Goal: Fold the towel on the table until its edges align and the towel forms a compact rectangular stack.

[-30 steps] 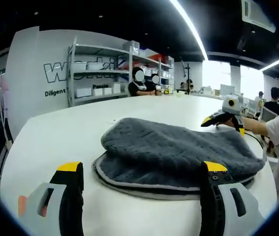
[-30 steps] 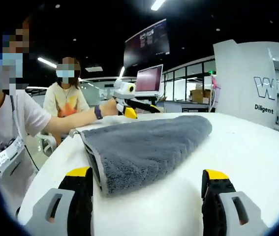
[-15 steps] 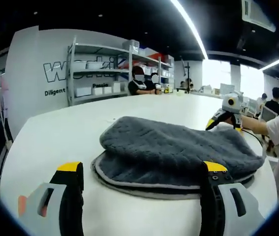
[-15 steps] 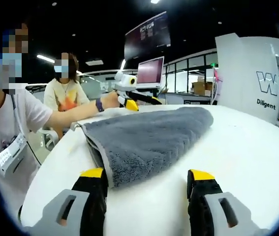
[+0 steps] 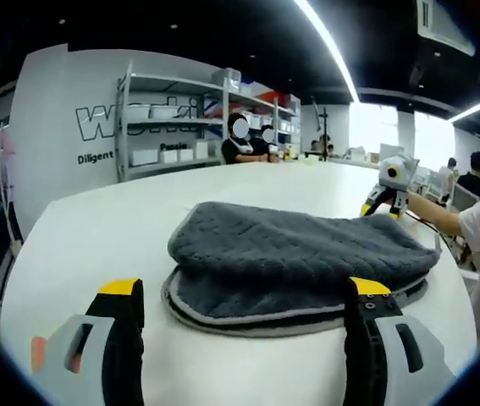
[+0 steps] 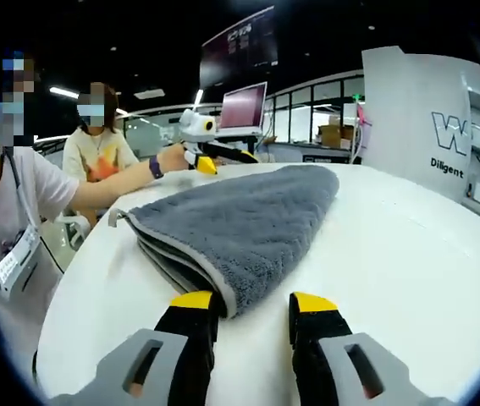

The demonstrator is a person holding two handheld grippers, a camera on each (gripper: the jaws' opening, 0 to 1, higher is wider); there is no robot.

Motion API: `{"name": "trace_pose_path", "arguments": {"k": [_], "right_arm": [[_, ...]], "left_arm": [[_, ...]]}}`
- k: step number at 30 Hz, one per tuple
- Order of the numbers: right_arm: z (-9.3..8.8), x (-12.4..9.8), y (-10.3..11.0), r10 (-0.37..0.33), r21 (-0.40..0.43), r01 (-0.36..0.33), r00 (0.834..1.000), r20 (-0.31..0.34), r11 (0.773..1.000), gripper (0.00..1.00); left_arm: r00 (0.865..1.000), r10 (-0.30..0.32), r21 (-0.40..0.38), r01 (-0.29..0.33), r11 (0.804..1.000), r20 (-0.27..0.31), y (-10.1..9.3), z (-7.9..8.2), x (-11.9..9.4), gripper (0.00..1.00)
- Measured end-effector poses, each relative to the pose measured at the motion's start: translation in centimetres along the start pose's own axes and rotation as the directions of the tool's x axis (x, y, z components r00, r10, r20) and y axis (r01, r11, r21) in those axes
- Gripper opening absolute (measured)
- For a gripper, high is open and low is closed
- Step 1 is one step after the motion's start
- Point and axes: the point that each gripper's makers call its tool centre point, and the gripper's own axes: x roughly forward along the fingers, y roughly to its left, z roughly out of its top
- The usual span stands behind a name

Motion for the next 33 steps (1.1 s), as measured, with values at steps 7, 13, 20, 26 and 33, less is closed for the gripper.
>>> {"name": "trace_pose_path", "arguments": {"k": [7,13,20,26,33], "right_arm": [[-0.4,-0.8,-1.4,-0.036,0.01,0.036,0.999,-0.011,0.999,0.15],[-1.1,-2.4,-4.7,-0.151,-0.077,0.149,0.989,-0.01,0.986,0.07],[-1.4,-3.7,-7.3,-0.245,-0.139,0.243,0.97,0.003,0.96,0.05],[-1.6,-4.7,-9.8,-0.336,-0.211,0.333,0.942,0.024,0.919,0.04],[-1.8,-5.9,-12.6,-0.432,-0.3,0.427,0.9,0.054,0.853,0.03]], "left_arm": [[1.0,-0.001,-0.001,0.001,1.0,-0.001,0.0,0.0,0.0,0.97],[1.0,0.0,-0.005,0.0,1.0,0.0,0.2,0.0,0.0,0.97],[1.0,-0.003,-0.003,0.003,1.0,-0.001,-0.2,-0.1,0.0,0.97],[1.0,-0.01,-0.002,0.01,1.0,0.001,-0.5,0.0,0.1,0.97],[1.0,-0.023,0.004,0.023,1.0,-0.009,-0.7,-0.2,0.5,0.97]]}}
